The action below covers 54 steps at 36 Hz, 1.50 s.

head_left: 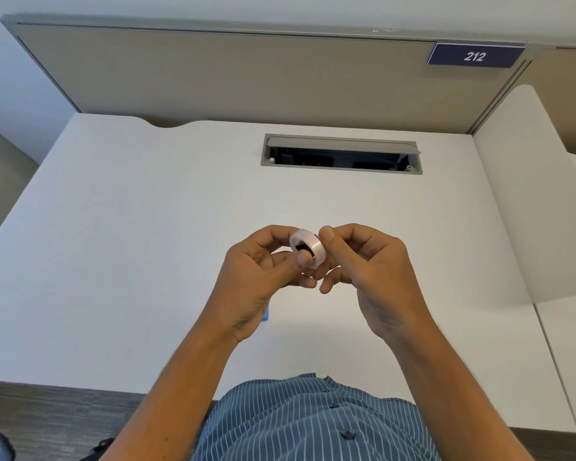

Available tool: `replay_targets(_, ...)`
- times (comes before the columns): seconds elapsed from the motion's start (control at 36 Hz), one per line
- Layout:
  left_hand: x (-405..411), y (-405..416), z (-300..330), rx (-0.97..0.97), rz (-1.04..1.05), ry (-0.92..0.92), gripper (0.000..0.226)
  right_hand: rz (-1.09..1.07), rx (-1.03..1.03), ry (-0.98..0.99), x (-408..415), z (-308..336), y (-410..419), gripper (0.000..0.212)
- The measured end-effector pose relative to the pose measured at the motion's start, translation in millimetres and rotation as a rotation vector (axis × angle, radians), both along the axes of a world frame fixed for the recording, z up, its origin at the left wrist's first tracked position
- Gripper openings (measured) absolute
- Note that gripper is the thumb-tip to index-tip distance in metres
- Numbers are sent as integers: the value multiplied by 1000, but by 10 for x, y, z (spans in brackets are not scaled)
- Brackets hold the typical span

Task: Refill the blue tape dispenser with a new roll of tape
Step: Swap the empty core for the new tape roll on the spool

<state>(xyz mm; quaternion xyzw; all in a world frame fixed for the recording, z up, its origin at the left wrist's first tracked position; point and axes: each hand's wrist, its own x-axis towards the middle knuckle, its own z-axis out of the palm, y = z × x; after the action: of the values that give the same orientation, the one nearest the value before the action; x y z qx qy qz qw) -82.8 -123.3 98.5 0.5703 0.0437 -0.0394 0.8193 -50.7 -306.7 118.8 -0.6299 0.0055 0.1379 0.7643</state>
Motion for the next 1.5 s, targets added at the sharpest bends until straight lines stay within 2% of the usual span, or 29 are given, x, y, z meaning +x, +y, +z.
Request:
replay_targets(0.08,4,-12,0,7,35,1,40,-13,16,24,1,4,0,25)
replay_targets(0.17,6,-33,6,23,100,-9,31,-17,42,28,-3,17,1,39)
replay_targets(0.22,6,-46,14,60,151,-21,29,-5,41,16,-9,16,-4,39)
replay_targets(0.31,12,-69,23,124,226,-34,33,24,-5,-15,-18,-4,0,27)
replay_targets(0.44,10,-120,7,197,317,-88,33,27,-102,-74,-61,24,87,46)
replay_targets(0.69,-10,-193,-31,244,379,-232,37,-1,-207,-221,-111,52,203,54)
replay_targets(1.14,-58,-164,-86,238,330,-222,34,2,-273,-434,-70,21,168,53)
replay_targets(1.5,-137,-48,-139,280,277,-189,28,38,-269,-450,-52,-157,174,54)
